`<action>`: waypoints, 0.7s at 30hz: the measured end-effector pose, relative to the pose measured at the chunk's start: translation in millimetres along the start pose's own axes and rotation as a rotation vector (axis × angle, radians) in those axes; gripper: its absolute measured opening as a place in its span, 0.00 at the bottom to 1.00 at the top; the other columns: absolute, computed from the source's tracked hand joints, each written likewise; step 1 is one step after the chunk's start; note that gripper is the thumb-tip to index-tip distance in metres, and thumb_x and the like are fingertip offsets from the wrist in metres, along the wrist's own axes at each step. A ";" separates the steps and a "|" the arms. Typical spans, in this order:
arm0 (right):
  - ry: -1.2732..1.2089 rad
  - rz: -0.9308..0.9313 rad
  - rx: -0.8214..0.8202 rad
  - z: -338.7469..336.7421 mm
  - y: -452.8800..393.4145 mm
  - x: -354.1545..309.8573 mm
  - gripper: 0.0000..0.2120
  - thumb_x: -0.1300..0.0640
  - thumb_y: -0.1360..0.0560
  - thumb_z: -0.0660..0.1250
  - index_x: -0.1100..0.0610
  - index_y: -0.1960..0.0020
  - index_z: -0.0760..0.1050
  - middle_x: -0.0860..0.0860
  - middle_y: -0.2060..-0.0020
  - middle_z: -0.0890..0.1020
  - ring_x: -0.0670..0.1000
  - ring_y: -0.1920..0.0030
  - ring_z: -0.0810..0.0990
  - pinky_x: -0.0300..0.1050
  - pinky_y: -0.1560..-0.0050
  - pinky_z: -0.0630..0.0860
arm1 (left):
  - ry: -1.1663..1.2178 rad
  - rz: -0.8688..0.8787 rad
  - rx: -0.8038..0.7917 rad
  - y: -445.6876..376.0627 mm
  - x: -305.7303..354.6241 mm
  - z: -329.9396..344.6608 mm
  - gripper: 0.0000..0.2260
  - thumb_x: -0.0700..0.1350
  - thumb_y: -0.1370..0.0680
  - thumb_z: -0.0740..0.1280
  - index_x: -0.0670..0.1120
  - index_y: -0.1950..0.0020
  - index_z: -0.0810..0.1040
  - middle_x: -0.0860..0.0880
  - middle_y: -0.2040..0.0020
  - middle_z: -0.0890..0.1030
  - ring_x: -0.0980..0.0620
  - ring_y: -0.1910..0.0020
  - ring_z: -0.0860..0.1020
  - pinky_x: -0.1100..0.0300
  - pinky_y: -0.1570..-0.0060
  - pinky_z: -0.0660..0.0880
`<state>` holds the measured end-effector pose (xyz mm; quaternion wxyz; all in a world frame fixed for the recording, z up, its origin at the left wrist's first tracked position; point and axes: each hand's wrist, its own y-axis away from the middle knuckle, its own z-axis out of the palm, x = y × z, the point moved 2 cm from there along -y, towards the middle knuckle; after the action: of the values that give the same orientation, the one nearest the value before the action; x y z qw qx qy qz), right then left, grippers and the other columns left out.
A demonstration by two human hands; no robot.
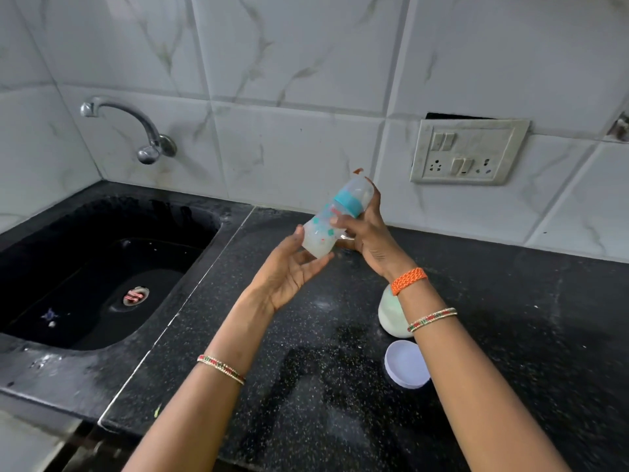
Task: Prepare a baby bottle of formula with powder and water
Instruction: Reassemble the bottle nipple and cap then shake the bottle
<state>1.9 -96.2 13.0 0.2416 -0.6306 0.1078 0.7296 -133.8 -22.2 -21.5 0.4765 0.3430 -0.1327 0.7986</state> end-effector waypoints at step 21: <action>-0.605 -0.203 0.728 -42.7 8.2 -17.5 0.34 0.65 0.29 0.72 0.48 0.32 0.57 0.54 0.43 0.72 0.61 0.47 0.79 0.57 0.66 0.82 | -0.386 0.055 0.286 8.8 17.1 -53.5 0.13 0.41 0.19 0.55 0.49 0.43 0.77 0.52 0.47 0.83 0.50 0.48 0.81 0.56 0.60 0.78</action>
<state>36.5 -126.8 21.1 0.5372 -0.2719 0.2188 0.7679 -169.2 13.6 -48.0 0.3671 0.5494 -0.1161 0.7416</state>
